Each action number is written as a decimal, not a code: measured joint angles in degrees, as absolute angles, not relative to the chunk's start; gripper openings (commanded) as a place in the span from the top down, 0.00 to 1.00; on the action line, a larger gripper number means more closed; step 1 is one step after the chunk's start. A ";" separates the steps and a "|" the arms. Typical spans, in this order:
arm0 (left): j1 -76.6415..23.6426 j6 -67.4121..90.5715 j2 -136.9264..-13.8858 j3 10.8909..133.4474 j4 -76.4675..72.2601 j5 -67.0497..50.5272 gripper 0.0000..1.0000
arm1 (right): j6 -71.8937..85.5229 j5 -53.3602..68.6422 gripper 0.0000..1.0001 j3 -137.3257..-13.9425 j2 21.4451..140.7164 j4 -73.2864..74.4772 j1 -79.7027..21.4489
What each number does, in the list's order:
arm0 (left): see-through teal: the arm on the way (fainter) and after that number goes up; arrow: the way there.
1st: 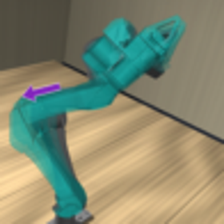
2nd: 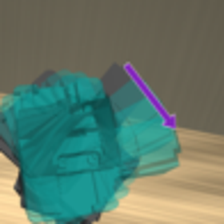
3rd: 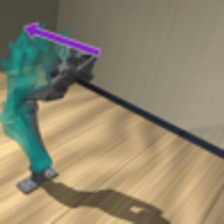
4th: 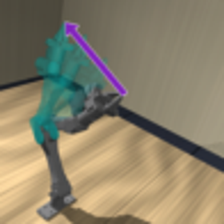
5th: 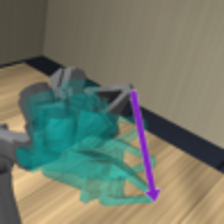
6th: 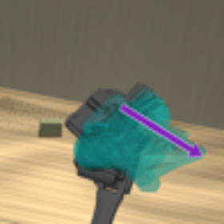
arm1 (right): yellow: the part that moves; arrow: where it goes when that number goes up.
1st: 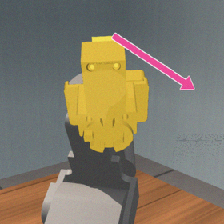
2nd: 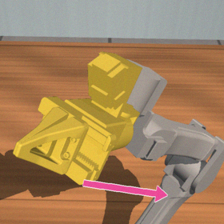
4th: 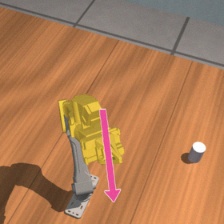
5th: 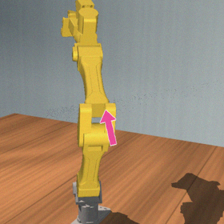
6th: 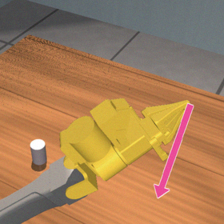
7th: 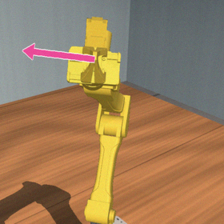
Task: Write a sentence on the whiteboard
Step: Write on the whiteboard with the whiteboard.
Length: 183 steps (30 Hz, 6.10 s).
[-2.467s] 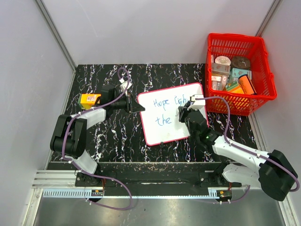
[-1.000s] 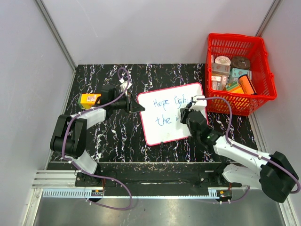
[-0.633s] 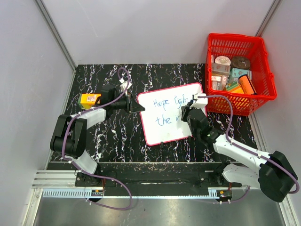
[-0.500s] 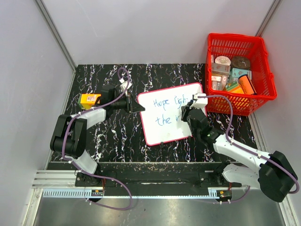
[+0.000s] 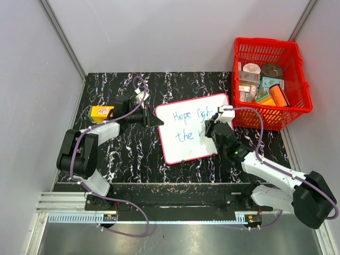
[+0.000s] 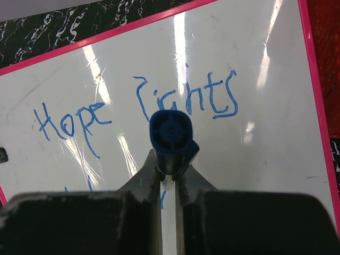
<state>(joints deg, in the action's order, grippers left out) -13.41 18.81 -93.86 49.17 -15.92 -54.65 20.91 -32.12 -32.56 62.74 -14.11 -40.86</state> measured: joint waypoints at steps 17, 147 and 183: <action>-13.43 18.81 -93.86 49.17 -15.92 -54.63 1.00 | 22.87 -31.81 1.00 -30.50 60.31 -12.05 -40.86; -13.52 18.83 -93.86 49.19 -15.94 -54.46 1.00 | 19.29 -31.27 1.00 -30.76 59.61 -12.45 -38.87; -13.54 18.83 -93.86 49.19 -15.94 -54.43 1.00 | 16.21 -35.92 1.00 -32.58 61.43 -12.69 -38.87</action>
